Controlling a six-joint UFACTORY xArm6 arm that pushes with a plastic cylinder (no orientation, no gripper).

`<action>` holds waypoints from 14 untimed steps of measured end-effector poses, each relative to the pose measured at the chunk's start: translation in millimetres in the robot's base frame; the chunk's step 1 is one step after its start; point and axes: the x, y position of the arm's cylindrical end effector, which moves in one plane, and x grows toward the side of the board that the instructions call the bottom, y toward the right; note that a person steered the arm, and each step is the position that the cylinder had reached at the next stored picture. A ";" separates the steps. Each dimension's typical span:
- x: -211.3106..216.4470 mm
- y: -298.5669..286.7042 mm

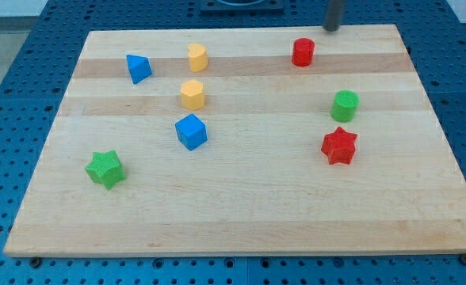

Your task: Slide the yellow heart to the top center

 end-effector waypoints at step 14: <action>79.9 -217.6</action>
